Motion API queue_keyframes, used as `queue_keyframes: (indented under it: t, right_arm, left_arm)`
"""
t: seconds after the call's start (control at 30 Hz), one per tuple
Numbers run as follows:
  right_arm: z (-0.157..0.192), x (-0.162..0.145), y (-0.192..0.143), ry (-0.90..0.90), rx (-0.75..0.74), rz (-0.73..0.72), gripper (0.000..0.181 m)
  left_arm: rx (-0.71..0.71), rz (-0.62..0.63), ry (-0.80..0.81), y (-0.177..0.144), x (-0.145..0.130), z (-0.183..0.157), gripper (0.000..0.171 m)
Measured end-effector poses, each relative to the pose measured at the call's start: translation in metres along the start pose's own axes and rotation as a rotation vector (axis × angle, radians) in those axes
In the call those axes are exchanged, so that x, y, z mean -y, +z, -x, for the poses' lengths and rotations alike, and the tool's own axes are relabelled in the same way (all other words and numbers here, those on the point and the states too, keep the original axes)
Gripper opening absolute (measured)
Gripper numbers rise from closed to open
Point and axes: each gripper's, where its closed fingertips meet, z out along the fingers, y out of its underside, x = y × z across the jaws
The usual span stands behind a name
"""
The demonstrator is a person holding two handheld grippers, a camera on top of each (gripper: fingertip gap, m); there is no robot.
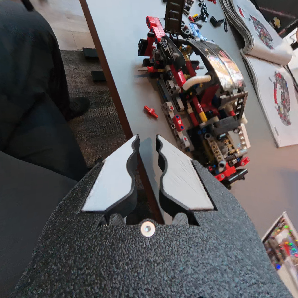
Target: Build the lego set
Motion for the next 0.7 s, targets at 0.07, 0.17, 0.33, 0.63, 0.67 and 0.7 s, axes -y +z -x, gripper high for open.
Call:
queue_keyframes:
  t: [0.07,0.17,0.33,0.63,0.67,0.7]
  right_arm:
    - [0.004,-0.003,-0.006,0.116,0.014,-0.036,0.018]
    - [0.006,0.004,-0.008,0.313,0.044,-0.119,0.019]
    - [0.019,0.018,0.003,0.449,0.100,-0.162,0.026]
    - [0.085,0.075,-0.029,0.655,0.538,-0.374,0.047]
    - [0.090,0.078,-0.032,0.680,0.578,-0.382,0.046]
    - [0.095,0.080,-0.036,0.696,0.612,-0.399,0.038]
  left_arm:
    - [0.002,0.024,0.086,0.002,0.006,-0.011,0.005]
    - [0.065,-0.015,0.223,-0.003,0.034,-0.020,0.005]
    - [0.112,-0.171,0.251,-0.019,0.079,-0.013,0.004]
    - [0.023,-0.073,0.175,0.026,0.004,0.012,0.005]
    - [0.020,-0.061,0.202,0.032,-0.003,0.011,0.005]
    - [0.020,-0.043,0.229,0.038,-0.009,0.011,0.005]
